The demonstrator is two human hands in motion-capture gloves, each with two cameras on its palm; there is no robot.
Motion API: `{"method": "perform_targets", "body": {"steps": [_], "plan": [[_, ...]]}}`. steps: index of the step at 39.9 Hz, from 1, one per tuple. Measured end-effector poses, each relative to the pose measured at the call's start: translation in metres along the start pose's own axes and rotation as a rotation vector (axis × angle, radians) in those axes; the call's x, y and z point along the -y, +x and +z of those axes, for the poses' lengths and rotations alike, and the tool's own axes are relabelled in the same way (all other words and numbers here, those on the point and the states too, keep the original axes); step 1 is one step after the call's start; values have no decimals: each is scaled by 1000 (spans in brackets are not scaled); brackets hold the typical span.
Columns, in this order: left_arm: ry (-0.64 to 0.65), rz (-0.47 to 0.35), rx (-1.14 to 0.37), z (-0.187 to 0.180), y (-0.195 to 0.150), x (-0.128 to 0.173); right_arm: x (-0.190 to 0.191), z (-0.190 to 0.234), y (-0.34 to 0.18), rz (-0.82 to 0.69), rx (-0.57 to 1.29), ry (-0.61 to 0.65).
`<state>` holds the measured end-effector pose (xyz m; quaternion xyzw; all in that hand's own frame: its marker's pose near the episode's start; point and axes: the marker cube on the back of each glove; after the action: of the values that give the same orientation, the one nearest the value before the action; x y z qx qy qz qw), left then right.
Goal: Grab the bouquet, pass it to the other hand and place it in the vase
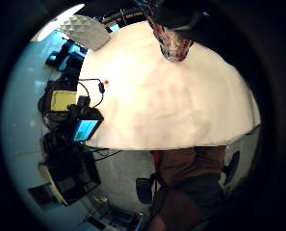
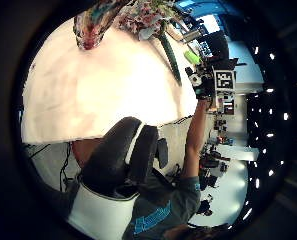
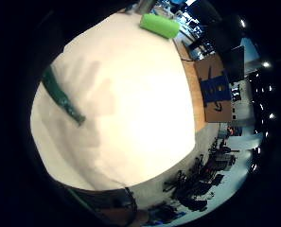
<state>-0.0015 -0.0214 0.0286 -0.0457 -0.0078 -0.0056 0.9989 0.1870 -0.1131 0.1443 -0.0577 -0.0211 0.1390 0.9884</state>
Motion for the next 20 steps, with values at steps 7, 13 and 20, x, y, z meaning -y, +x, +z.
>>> {"method": "perform_targets", "body": {"steps": [7,13,20], "plan": [[5,6,-2,2,-1,2,17,43,0,21,38,-93],[-18,-7,-3,5,-3,1,14,48,-14,9,124,-89],[-5,-2,-7,13,-9,12,-13,15,-38,-84,273,-70]]}}
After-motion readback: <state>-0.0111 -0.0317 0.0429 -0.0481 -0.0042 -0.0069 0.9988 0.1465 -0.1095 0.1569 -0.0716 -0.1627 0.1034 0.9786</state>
